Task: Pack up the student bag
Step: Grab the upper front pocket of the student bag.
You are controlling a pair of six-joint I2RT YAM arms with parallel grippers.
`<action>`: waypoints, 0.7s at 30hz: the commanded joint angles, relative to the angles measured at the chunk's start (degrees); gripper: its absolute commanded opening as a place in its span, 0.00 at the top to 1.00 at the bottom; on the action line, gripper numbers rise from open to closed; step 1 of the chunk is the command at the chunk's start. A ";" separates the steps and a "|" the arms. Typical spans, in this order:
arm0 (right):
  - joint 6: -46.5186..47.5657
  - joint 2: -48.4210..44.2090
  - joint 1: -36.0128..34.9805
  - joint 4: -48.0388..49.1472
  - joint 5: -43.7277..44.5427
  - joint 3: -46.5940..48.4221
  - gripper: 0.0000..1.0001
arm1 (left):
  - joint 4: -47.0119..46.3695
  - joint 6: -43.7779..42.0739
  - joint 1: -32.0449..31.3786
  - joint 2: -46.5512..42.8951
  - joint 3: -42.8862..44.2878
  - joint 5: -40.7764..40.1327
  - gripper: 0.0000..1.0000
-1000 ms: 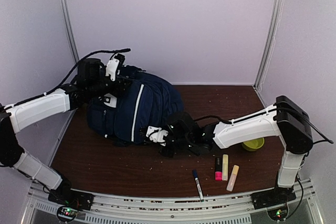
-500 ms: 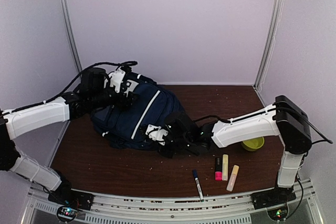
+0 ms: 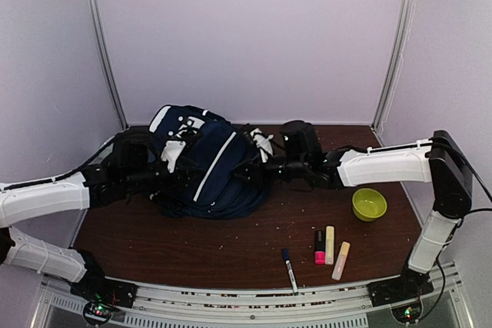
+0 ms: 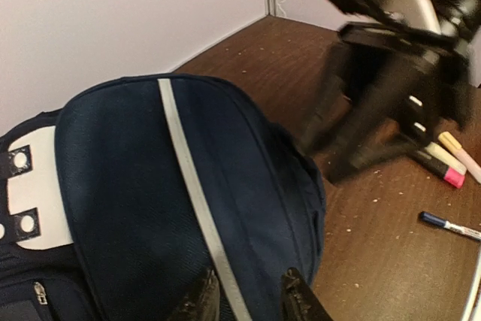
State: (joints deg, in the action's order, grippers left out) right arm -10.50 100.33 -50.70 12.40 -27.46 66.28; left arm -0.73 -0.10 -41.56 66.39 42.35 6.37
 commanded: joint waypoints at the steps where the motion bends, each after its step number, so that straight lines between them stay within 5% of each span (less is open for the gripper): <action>1: -22.76 2.65 4.87 4.21 -0.33 1.48 0.69 | -3.22 3.53 -1.80 -2.42 -4.53 0.28 0.80; 8: -35.18 9.56 6.23 11.85 -0.72 6.04 0.68 | -0.54 -1.81 -10.65 -1.64 -10.33 -3.15 0.76; 15: -36.97 11.37 6.11 12.84 -1.98 8.34 0.67 | -11.96 0.13 -10.91 6.63 -14.23 -9.99 0.70; 21: -36.30 10.88 5.64 12.59 -1.82 8.83 0.68 | -12.62 0.91 -10.92 16.37 -10.25 -14.98 0.63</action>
State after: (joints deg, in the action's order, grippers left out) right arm -46.17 112.12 -44.42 22.55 -28.73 73.03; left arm -7.99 -0.27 -52.71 78.59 29.50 -3.70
